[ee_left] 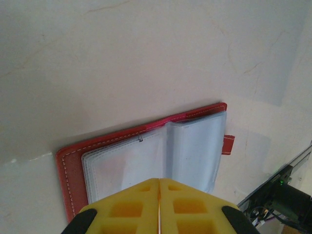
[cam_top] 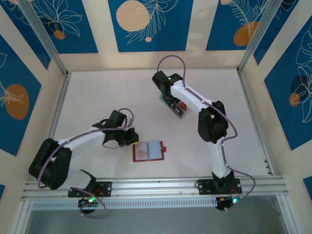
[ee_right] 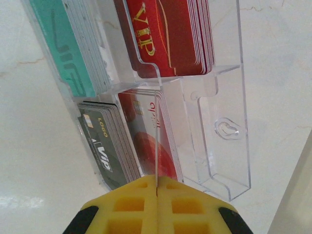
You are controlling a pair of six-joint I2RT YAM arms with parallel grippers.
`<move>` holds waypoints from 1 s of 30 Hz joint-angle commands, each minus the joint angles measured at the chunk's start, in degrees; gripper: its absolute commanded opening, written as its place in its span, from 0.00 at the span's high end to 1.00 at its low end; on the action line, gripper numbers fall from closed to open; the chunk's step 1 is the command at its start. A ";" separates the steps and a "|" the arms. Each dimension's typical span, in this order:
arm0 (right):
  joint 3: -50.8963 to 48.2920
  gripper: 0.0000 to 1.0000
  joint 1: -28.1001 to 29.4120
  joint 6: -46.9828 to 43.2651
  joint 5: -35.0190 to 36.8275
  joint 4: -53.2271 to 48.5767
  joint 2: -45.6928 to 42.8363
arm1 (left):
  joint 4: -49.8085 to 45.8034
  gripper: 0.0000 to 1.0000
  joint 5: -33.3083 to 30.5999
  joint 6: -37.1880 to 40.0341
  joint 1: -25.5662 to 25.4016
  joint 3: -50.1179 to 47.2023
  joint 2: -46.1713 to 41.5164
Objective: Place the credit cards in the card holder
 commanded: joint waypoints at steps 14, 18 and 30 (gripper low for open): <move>-9.41 1.00 6.46 8.08 -15.21 2.81 -18.14 | -8.21 0.92 -4.19 4.70 -3.59 2.02 -2.43; -26.44 1.00 6.58 12.97 -31.06 16.05 -29.90 | -8.27 0.92 -5.05 5.48 -5.47 3.29 -0.14; -64.32 1.00 7.82 36.42 -57.29 57.58 -47.30 | -6.79 0.93 -6.84 5.58 -6.92 1.18 4.80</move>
